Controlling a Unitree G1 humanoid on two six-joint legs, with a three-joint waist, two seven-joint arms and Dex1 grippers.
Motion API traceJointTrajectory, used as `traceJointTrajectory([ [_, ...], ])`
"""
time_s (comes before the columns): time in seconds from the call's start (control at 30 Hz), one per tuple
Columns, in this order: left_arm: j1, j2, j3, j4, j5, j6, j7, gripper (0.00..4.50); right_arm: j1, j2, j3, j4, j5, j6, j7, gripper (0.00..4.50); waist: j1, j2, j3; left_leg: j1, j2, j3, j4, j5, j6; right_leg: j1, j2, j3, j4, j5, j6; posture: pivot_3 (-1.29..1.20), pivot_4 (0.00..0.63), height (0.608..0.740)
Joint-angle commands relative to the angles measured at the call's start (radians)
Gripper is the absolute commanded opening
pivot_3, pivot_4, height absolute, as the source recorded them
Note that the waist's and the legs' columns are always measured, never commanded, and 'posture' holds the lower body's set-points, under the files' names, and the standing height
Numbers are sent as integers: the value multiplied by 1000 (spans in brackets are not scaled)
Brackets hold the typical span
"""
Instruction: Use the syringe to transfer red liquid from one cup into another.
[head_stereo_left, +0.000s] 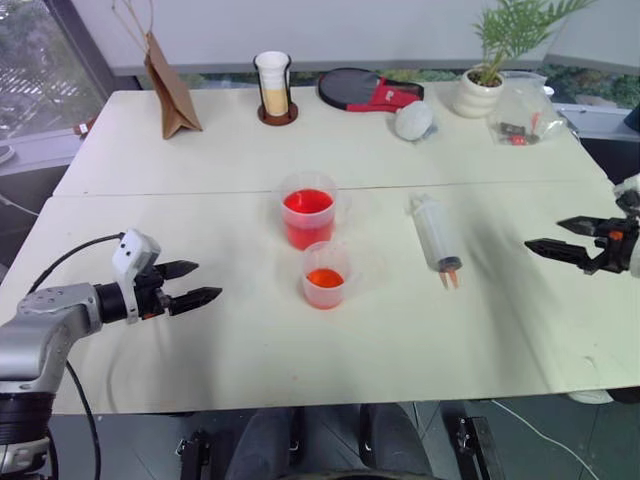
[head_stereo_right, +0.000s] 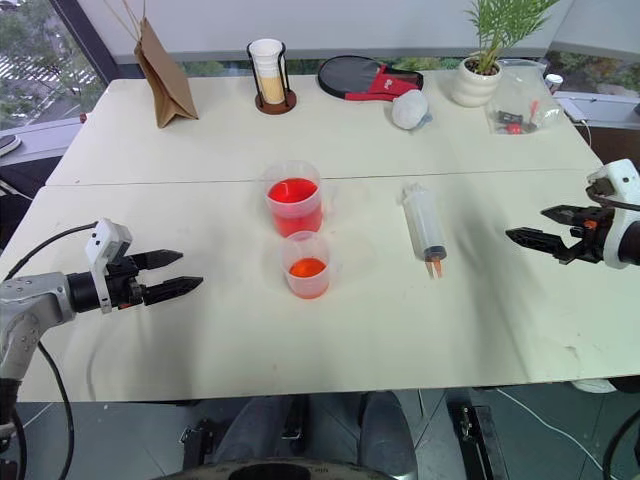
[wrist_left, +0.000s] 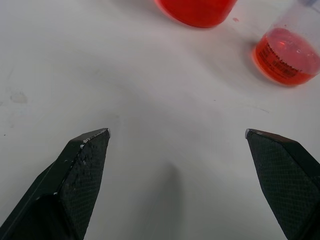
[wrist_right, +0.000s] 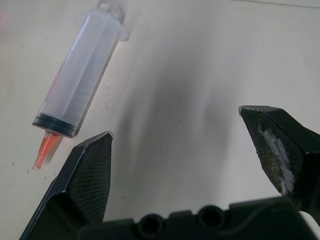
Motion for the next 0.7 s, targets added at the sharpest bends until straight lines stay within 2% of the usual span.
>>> traceJointTrajectory([
  [0.03,-9,27,49,-13,-13,4,7,4497,24,-6,-40,-64,18,18,-2,4495,1,0,0,0,0,0,0,0,-1,0,0,0,0,0,0,0,150,740],
  [0.3,-41,44,57,-20,-33,28,12,4497,-9,20,-24,-54,15,43,-38,4495,0,0,0,-1,-1,0,1,-1,2,0,-1,0,-1,0,0,0,150,740],
  [0.57,-63,12,39,-10,-9,-4,60,4497,-44,33,-29,-45,-17,68,-137,4495,0,0,0,-1,-1,0,0,0,0,0,-1,0,-1,0,0,0,150,740],
  [0.7,-98,6,20,4,-5,-12,57,4497,-113,44,-6,-23,-25,124,-181,4495,-1,0,0,-1,-1,0,0,0,0,0,0,0,-1,0,0,0,150,740],
])
